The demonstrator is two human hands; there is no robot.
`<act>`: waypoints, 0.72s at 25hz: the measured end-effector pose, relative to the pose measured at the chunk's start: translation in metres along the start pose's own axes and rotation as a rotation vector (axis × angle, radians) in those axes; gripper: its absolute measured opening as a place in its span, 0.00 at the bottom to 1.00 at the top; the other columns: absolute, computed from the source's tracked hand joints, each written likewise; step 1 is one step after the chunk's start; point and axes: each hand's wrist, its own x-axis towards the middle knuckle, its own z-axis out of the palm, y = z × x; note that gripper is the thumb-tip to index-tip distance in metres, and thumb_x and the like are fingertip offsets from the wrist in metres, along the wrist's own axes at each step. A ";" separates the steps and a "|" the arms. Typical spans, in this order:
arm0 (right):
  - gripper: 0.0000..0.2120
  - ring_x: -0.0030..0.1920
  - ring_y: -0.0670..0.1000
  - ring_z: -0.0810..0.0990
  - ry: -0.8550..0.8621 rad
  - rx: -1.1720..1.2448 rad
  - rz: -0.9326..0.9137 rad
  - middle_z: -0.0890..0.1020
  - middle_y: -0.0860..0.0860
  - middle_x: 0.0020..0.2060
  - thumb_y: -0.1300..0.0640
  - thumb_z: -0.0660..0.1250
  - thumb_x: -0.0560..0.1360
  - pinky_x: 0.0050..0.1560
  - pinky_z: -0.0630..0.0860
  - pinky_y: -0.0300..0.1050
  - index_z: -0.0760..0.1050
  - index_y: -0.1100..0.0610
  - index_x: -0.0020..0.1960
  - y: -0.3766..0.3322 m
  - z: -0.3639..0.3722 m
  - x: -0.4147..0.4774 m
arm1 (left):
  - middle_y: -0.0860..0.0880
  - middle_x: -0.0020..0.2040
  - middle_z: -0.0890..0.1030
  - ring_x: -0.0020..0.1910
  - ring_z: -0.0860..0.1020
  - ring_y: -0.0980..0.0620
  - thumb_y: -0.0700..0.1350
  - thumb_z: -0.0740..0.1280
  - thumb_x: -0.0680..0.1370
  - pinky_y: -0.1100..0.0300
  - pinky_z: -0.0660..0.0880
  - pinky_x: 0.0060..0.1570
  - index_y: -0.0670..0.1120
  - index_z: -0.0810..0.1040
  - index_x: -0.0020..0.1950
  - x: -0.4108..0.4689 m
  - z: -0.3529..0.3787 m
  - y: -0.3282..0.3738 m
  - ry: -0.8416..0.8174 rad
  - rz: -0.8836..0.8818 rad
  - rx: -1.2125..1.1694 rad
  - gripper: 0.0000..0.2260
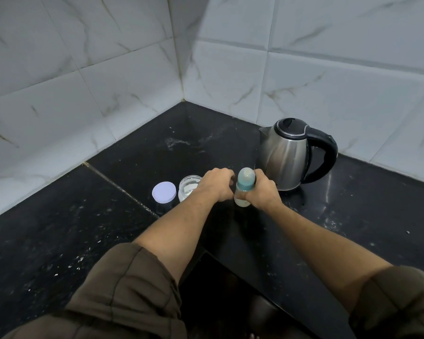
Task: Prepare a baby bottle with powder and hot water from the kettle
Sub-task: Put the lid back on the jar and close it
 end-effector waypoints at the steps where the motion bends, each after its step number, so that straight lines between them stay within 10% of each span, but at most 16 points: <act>1: 0.39 0.67 0.57 0.78 -0.025 -0.006 0.009 0.78 0.54 0.66 0.54 0.84 0.68 0.66 0.77 0.58 0.67 0.54 0.72 -0.001 -0.003 0.001 | 0.52 0.62 0.83 0.61 0.81 0.48 0.43 0.76 0.74 0.49 0.79 0.62 0.49 0.75 0.72 0.000 -0.004 0.000 0.004 -0.002 -0.005 0.27; 8: 0.71 0.80 0.59 0.64 -0.098 0.077 -0.030 0.62 0.57 0.81 0.46 0.88 0.58 0.76 0.68 0.57 0.44 0.53 0.85 -0.053 -0.040 0.012 | 0.51 0.68 0.81 0.67 0.78 0.47 0.43 0.71 0.78 0.48 0.76 0.66 0.50 0.71 0.78 -0.009 -0.039 -0.013 0.152 -0.039 -0.104 0.28; 13: 0.44 0.74 0.57 0.72 0.125 0.053 -0.201 0.71 0.56 0.75 0.47 0.75 0.71 0.69 0.71 0.49 0.61 0.55 0.81 -0.119 -0.041 0.012 | 0.49 0.66 0.82 0.64 0.80 0.45 0.42 0.66 0.80 0.48 0.77 0.66 0.50 0.74 0.75 -0.021 -0.064 -0.052 0.368 -0.150 -0.173 0.22; 18: 0.25 0.65 0.54 0.79 -0.137 -0.167 -0.361 0.81 0.53 0.66 0.49 0.74 0.76 0.62 0.75 0.46 0.76 0.55 0.71 -0.174 0.020 0.015 | 0.45 0.64 0.83 0.61 0.81 0.42 0.41 0.63 0.83 0.48 0.78 0.60 0.49 0.76 0.73 -0.041 -0.076 -0.104 0.468 -0.298 -0.195 0.18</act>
